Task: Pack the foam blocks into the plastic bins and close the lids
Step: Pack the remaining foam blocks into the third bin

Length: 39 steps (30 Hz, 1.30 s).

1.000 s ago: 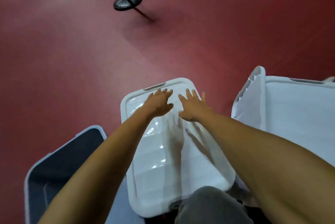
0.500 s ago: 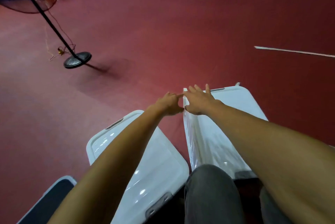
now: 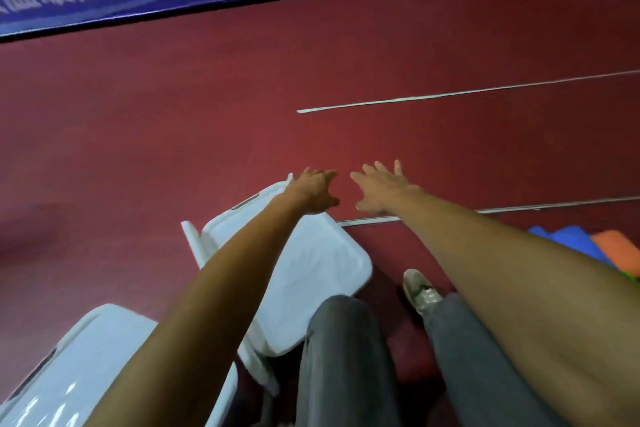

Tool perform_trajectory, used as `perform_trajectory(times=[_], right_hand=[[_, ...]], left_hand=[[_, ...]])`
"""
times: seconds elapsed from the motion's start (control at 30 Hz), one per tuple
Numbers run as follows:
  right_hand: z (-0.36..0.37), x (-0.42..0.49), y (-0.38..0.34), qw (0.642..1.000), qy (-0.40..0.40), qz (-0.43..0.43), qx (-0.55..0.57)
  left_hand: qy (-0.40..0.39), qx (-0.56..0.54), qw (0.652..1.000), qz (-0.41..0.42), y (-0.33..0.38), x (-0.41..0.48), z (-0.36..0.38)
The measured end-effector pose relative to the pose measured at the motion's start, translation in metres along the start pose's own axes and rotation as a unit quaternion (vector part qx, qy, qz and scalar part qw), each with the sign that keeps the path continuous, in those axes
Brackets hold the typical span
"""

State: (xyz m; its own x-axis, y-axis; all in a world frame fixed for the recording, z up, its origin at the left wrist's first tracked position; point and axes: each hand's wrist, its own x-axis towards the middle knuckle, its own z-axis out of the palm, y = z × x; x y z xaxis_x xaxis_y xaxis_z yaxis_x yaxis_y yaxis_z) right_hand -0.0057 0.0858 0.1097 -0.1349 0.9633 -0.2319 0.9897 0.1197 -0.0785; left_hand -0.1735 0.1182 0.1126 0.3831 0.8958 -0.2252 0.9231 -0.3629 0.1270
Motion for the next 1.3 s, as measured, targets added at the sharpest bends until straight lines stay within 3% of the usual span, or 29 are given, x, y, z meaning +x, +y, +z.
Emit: perform_trajectory(times=[0.3,0.7,1.17,1.3], right_hand=[[0.065,-0.066,0.181,0.979,-0.071,0.188,0.038],[0.176,-0.101,0.334,0.941,-0.15,0.28,0.112],[0.312,-0.146,0.457,0.87,-0.198,0.417,0.171],[0.332,-0.146,0.479,0.859,-0.174,0.454,0.157]], left_hand=[[-0.043,0.038,0.991,0.117,0.153,0.061,0.036],[-0.127,0.125,0.958,0.225,0.324,0.148,0.143],[-0.177,0.273,0.868,0.376,0.459,0.215,0.293],[-0.202,0.249,0.874,0.365,0.482,0.222,0.319]])
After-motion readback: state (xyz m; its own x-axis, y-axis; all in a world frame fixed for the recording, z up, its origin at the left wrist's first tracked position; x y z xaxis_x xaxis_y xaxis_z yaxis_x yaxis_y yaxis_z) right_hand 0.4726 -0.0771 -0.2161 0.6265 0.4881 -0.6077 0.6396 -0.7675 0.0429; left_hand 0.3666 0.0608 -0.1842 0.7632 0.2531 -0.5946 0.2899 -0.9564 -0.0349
